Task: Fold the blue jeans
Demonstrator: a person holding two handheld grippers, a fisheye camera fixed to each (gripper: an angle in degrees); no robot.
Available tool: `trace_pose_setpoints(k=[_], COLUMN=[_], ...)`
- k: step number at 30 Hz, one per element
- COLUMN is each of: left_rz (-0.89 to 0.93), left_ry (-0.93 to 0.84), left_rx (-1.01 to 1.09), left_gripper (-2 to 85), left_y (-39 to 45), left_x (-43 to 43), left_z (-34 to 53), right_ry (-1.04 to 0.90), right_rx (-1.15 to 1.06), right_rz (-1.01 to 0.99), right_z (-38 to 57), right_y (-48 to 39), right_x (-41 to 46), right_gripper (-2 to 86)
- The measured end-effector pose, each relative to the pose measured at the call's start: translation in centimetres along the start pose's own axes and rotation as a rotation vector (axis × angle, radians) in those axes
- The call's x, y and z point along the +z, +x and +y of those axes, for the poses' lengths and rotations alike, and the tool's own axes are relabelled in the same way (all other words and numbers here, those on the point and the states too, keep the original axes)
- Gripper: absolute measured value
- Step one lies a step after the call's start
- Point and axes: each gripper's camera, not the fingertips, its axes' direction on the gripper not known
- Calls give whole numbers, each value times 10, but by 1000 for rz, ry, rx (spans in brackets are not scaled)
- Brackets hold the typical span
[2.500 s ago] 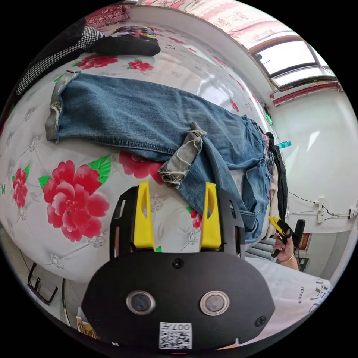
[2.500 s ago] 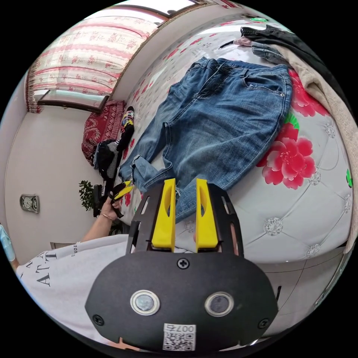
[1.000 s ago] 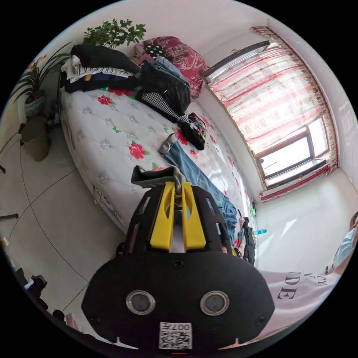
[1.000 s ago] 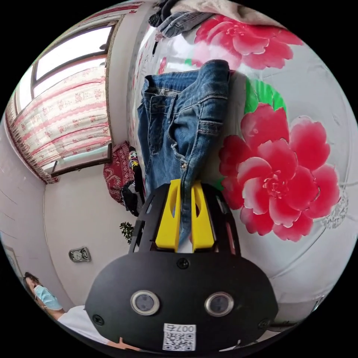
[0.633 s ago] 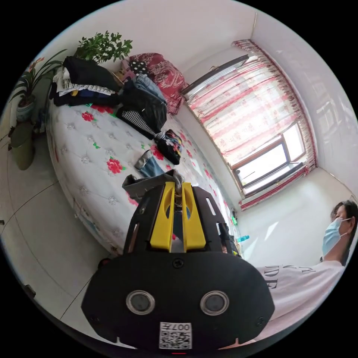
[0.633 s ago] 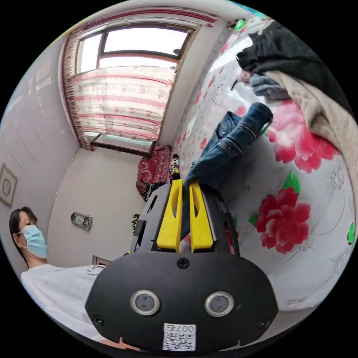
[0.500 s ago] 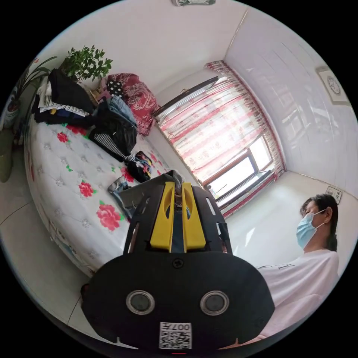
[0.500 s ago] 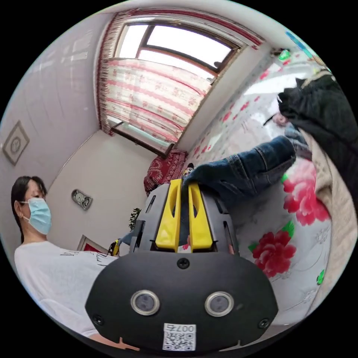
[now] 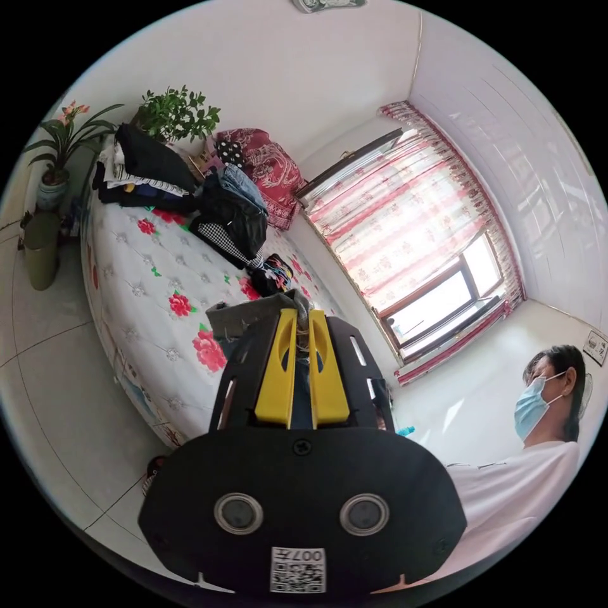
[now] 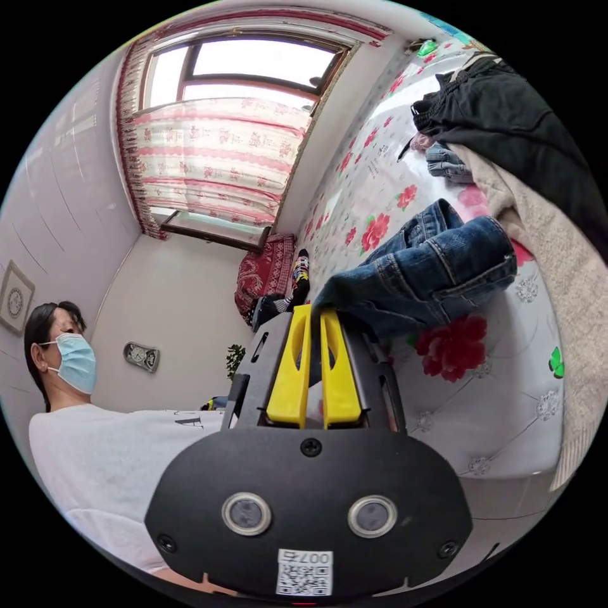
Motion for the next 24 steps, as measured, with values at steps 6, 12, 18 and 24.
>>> trace_pose_setpoints(k=[6,12,18,24], left_rz=[-95,-225,-402,-475], left_ry=[-33,-240,-496,-680], left_rx=[-80,-19,2,339], left_gripper=[3,23,100,95], left_y=[19,31,27,40], left_x=[99,342,573,666], left_z=[-40,-118,-132,-67], right_ry=[6,-100,-131,-165], right_rx=[64,-22,73,-33], right_rz=[-2,324,446,614], right_z=[-33,-129,-205,-180], right_y=[-27,-55,-15,-20], right_x=[29,145,271,300], right_gripper=[0,7,27,41])
